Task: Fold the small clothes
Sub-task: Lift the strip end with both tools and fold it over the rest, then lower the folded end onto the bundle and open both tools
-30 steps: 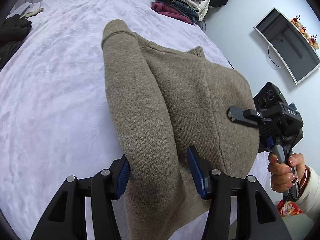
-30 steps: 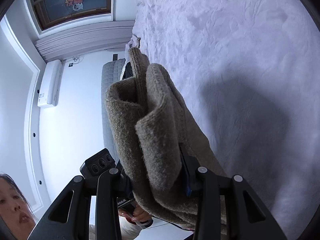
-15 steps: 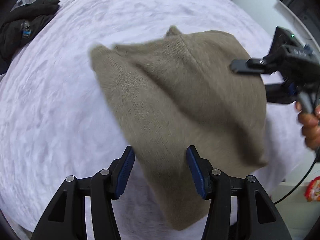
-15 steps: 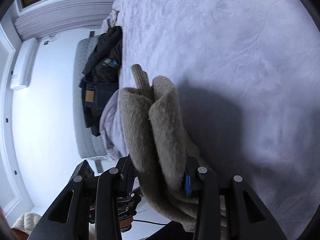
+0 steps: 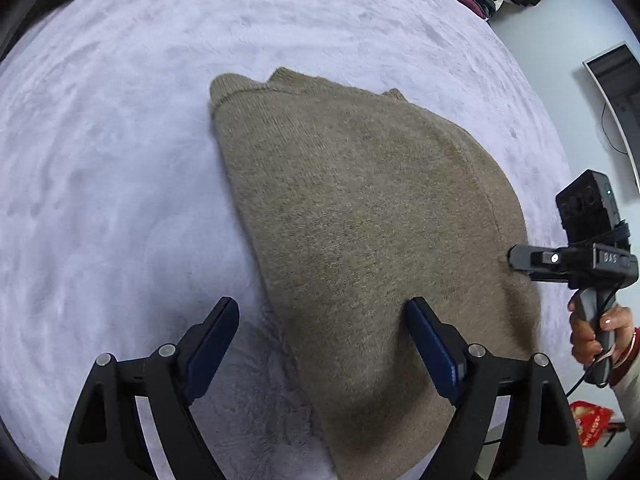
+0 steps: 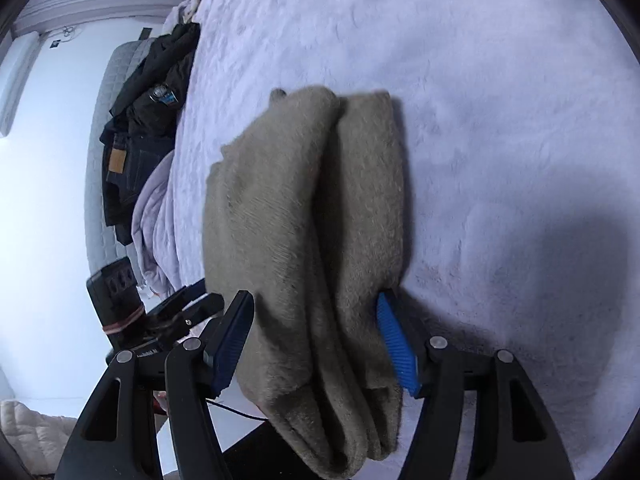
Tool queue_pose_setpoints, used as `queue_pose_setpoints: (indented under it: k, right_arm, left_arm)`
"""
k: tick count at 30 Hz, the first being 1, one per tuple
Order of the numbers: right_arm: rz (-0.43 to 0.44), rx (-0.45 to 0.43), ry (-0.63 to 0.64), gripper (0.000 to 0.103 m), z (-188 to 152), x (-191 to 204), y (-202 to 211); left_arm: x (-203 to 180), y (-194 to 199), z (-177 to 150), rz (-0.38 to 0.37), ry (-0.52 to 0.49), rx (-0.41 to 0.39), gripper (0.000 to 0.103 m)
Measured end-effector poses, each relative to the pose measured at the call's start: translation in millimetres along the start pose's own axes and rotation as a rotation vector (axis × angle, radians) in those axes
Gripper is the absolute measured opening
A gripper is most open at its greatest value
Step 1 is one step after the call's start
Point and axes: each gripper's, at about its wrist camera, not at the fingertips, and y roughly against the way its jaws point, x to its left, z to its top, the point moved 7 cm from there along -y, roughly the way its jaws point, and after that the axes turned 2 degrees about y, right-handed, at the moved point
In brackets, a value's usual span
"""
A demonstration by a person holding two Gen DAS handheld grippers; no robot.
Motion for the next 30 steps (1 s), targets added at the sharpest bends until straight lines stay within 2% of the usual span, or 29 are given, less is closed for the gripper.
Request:
queue_pose_setpoints:
  k: [1, 2, 3, 4, 6, 8, 9, 10, 11, 12, 13, 14, 17, 19, 20, 21, 23, 25, 27, 30]
  right_arm:
    - [0.011, 0.007, -0.002, 0.067, -3.1, -2.6, -6.4]
    - [0.022, 0.001, -0.008, 0.060, -4.5, -3.2, -8.0]
    - [0.041, 0.003, -0.023, 0.044, -5.8, -3.4, -9.2]
    - [0.075, 0.007, -0.047, 0.041, -8.1, -2.2, -9.5]
    - [0.124, -0.003, -0.097, 0.037, -13.5, -1.8, -5.3]
    - [0.161, -0.015, -0.129, 0.036, -20.7, -1.7, 2.6]
    - [0.153, -0.030, -0.118, 0.036, -23.7, -1.0, 7.6]
    - [0.097, -0.044, -0.085, 0.036, -27.5, -2.8, 15.3]
    - [0.016, -0.056, -0.048, 0.040, -31.3, -6.4, 25.0]
    - [-0.042, -0.071, -0.015, 0.057, -36.0, -6.6, 32.8]
    - [-0.066, -0.076, 0.022, 0.067, -44.4, -5.6, 39.9]
    - [-0.058, -0.070, 0.052, 0.082, -53.3, -3.1, 44.3]
    - [-0.040, 0.002, 0.106, 0.083, -83.1, -2.4, 39.6]
    - [-0.018, 0.046, 0.093, 0.083, -95.0, -8.9, 25.5]
    - [0.005, 0.057, 0.074, 0.080, -97.7, -12.7, 17.6]
    - [0.035, 0.067, 0.052, 0.060, -98.9, -15.2, 7.1]
    - [0.030, 0.074, 0.009, 0.024, -95.7, -16.6, -13.0]
    - [0.065, 0.040, -0.005, 0.023, -94.2, -5.9, -15.1]
    - [0.149, 0.007, 0.013, 0.022, -97.8, 18.3, -5.8]
    - [0.187, -0.037, 0.002, 0.022, -106.4, 38.4, 6.7]
  left_arm:
    - [-3.5, -1.5, -2.7, -0.006, -0.010, -0.004, 0.086]
    - [-6.6, -3.3, -1.0, -0.007, -0.024, -0.007, 0.086]
    - [-11.8, -2.8, 1.4, -0.014, -0.045, -0.013, 0.081]
    - [-16.6, -1.3, 3.6, -0.028, -0.059, -0.015, 0.077]
    - [-24.0, 1.5, 9.9, -0.048, -0.078, -0.015, 0.077]
    - [-26.1, 4.5, 13.2, -0.022, -0.104, -0.012, 0.077]
    - [-23.2, 6.8, 12.5, 0.005, -0.119, -0.015, 0.078]
    - [-19.7, 6.3, 11.8, 0.036, -0.128, -0.013, 0.078]
    - [-15.5, 5.8, 9.6, 0.040, -0.124, 0.000, 0.078]
    - [-9.1, 6.7, 4.6, 0.017, -0.106, 0.021, 0.078]
    - [-3.2, 8.7, -1.6, -0.017, -0.079, 0.043, 0.078]
    - [0.5, 8.5, -6.6, -0.049, -0.058, 0.061, 0.078]
    - [-0.3, 1.9, -15.1, -0.126, -0.030, 0.103, 0.078]
    - [-10.4, -6.7, -19.3, -0.174, -0.038, 0.134, 0.078]
    - [-15.2, -9.1, -21.5, -0.177, -0.052, 0.141, 0.078]
    - [-20.4, -11.0, -22.3, -0.149, -0.083, 0.132, 0.078]
    - [-28.0, -8.0, -20.1, -0.123, -0.116, 0.113, 0.073]
    - [-28.3, 4.3, -15.6, -0.130, -0.133, 0.098, 0.063]
    - [-24.0, 18.4, -10.1, -0.149, -0.137, 0.090, 0.063]
    - [-15.9, 29.9, -6.1, -0.121, -0.176, 0.076, 0.063]
